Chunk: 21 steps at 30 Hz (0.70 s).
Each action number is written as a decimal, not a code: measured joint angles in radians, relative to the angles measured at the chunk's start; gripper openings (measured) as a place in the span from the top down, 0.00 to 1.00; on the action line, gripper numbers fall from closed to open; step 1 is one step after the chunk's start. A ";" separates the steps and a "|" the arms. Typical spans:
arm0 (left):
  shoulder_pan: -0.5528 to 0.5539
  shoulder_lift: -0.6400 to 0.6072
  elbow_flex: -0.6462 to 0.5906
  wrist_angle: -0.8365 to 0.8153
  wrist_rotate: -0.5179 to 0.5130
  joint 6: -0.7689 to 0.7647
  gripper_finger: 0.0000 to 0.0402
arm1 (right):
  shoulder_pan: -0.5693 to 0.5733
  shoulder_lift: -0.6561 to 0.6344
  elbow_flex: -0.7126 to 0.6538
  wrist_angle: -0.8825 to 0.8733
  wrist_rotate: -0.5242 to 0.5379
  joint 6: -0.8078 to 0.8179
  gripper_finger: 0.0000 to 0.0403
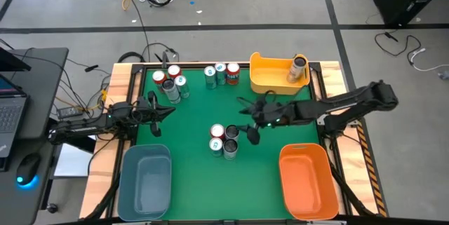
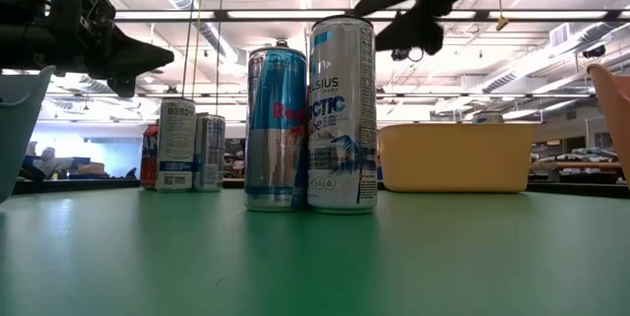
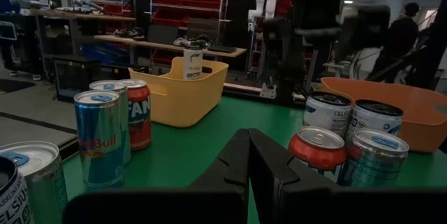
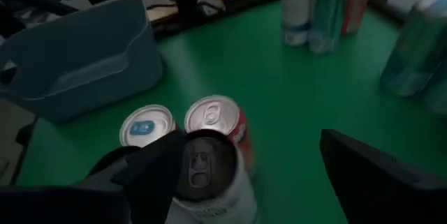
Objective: Sort soda cans
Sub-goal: Put the white-blue soda can into the yellow bin
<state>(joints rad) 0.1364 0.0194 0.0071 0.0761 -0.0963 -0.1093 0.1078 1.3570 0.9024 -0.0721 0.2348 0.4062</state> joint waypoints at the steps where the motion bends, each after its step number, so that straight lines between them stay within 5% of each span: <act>1: 0.000 0.000 0.000 0.000 0.000 0.000 0.98 | 0.003 0.026 0.000 0.017 0.002 0.014 0.17; 12: 0.000 0.000 0.000 0.000 0.046 0.003 0.98 | 0.022 0.148 -0.001 0.139 0.005 0.094 0.04; 21: 0.000 0.000 0.000 -0.002 0.047 0.031 0.98 | 0.011 0.176 0.002 0.133 0.005 0.103 0.05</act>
<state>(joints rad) 0.1367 0.0193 0.0071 0.0737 -0.0494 -0.0788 0.1187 1.5327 0.9039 0.0605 0.2398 0.5092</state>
